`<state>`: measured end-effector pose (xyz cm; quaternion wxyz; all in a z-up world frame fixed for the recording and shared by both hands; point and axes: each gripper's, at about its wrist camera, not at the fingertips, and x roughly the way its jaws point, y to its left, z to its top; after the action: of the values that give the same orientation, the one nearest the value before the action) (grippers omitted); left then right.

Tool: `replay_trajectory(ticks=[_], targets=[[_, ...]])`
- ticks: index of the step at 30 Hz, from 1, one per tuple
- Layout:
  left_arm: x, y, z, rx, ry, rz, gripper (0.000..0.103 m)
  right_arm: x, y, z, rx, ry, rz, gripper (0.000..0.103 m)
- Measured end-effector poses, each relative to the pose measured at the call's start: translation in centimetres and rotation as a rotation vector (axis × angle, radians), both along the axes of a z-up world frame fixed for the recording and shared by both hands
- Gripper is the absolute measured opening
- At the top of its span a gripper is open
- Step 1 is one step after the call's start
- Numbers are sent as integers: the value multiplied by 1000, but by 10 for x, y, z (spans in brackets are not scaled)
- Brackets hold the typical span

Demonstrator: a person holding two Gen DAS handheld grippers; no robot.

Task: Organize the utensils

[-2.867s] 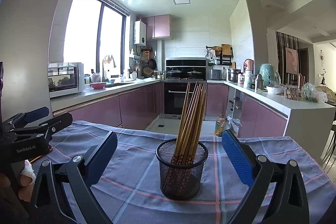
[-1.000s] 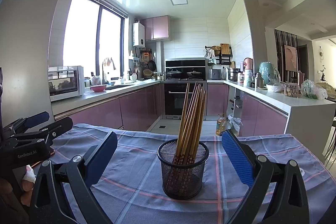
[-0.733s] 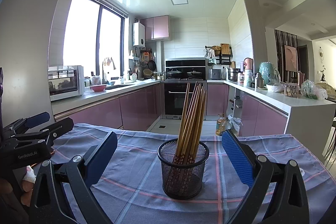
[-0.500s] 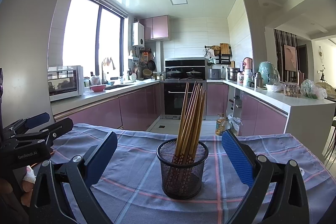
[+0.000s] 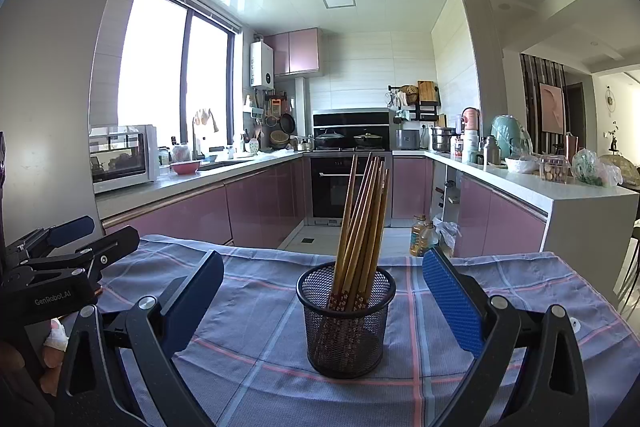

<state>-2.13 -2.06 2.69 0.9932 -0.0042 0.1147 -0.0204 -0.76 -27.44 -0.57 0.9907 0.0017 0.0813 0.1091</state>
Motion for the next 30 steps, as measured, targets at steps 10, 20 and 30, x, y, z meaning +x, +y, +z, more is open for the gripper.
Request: replay_trajectory(ticks=[10,20,30], targets=[[0,0,-1,-1,1,1,97,0,1,-2,2,2,-1,96],[1,-1,-2,1,5,-3,97,1,0,-3,3,3,-2,96],[2,-1,-3,1,6,-4,97,1,0,-4,4,7,-5,96]])
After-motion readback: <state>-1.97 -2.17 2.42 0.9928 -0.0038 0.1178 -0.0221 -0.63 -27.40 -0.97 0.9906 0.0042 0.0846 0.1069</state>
